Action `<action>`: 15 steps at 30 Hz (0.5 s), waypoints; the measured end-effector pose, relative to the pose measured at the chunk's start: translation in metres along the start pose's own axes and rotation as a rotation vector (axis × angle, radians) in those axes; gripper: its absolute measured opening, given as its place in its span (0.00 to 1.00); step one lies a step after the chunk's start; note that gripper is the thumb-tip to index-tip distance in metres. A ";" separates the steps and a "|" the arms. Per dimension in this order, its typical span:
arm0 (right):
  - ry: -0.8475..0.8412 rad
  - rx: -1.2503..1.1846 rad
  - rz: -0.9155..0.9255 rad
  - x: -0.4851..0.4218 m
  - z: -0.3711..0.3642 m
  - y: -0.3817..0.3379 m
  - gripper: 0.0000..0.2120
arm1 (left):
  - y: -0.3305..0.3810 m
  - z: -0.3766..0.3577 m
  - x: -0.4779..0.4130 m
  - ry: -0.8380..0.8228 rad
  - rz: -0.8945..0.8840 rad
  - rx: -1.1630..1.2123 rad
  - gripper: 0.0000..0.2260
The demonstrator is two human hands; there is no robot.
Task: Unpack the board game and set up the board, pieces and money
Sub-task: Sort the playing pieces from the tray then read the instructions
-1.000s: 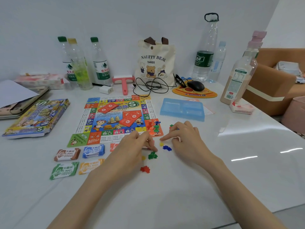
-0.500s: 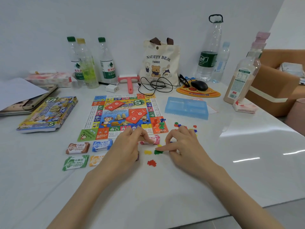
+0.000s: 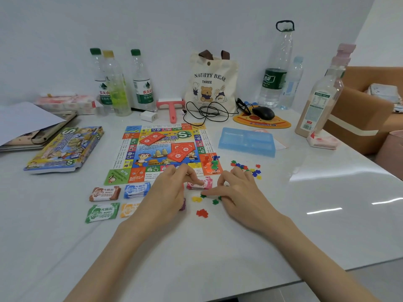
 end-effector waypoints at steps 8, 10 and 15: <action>0.197 -0.059 0.009 0.005 0.005 0.011 0.20 | 0.005 0.000 0.001 -0.036 -0.020 -0.002 0.25; 0.278 -0.068 0.003 0.005 0.006 0.013 0.19 | 0.011 -0.003 0.002 -0.056 -0.045 -0.026 0.22; 0.378 -0.069 -0.071 0.006 0.006 0.017 0.18 | 0.022 -0.009 0.003 -0.087 -0.077 -0.130 0.21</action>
Point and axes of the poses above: each hand's wrist, its own x-axis away from the middle knuckle, its own z-axis out of the back of the hand, y = z × x, the point moved 2 cm from there along -x, towards the middle knuckle, and after that the axes turned 11 degrees about -x, right-handed, at the moved point
